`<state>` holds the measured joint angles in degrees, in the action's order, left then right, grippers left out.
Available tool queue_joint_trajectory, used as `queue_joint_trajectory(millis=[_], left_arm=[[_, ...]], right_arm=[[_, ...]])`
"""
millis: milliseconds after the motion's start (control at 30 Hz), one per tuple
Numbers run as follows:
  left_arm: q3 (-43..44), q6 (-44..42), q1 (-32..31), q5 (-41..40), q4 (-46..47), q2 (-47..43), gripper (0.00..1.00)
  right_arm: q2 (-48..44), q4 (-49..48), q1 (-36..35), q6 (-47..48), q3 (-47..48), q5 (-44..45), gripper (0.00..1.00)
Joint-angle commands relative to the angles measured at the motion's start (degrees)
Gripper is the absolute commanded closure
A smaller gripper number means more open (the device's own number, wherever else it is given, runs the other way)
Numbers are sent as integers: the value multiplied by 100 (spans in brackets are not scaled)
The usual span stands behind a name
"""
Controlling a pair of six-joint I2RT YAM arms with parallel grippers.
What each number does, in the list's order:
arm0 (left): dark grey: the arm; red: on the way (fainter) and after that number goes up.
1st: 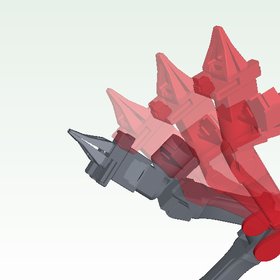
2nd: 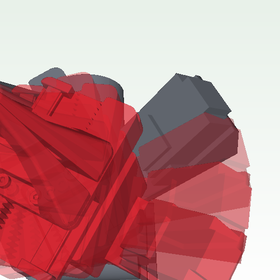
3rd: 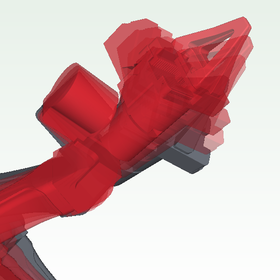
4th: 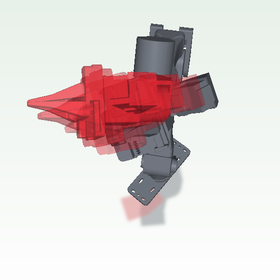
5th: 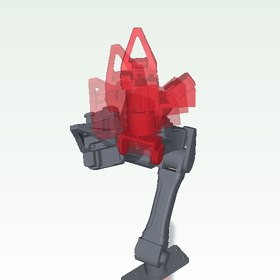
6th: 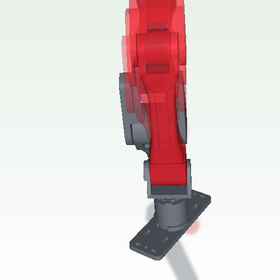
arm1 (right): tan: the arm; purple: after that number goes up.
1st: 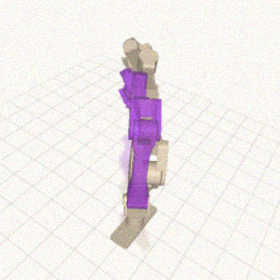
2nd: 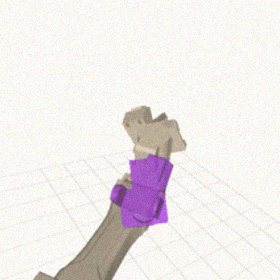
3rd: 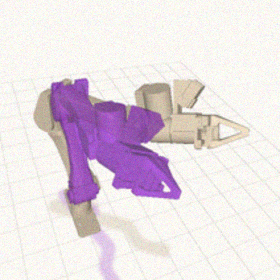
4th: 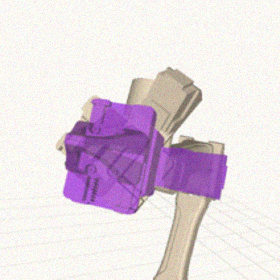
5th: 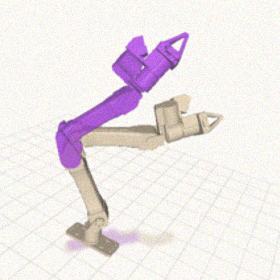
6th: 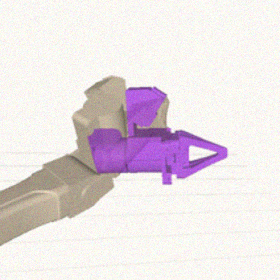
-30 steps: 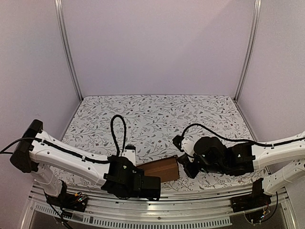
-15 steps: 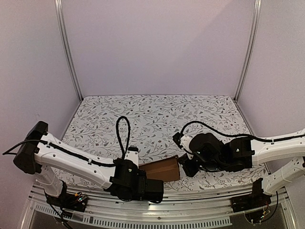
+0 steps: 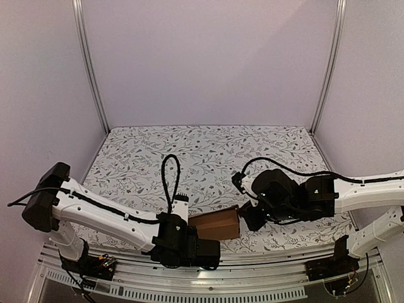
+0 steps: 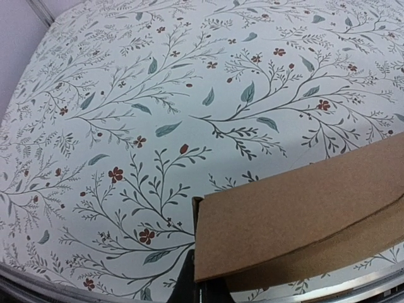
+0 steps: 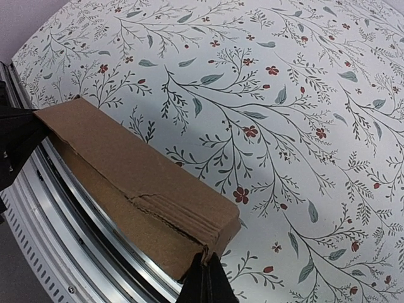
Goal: Fold the paper box
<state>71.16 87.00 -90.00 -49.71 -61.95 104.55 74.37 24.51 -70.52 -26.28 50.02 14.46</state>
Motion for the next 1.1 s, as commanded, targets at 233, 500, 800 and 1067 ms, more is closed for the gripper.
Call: queue_joint_trajectory(millis=[233, 500, 800, 1067], left_arm=[[48, -454, -113, 182, 457, 358, 100], [78, -567, -114, 155, 483, 468, 100], [86, -716, -114, 181, 630, 616, 100], [64, -996, -93, 251, 871, 760, 100]], right_arm=[[-189, 62, 347, -436, 324, -832, 100], [-189, 189, 643, -747, 348, -1318, 100], [-145, 363, 956, -995, 392, -2014, 100], [-105, 597, 1175, -949, 515, -2248, 100]])
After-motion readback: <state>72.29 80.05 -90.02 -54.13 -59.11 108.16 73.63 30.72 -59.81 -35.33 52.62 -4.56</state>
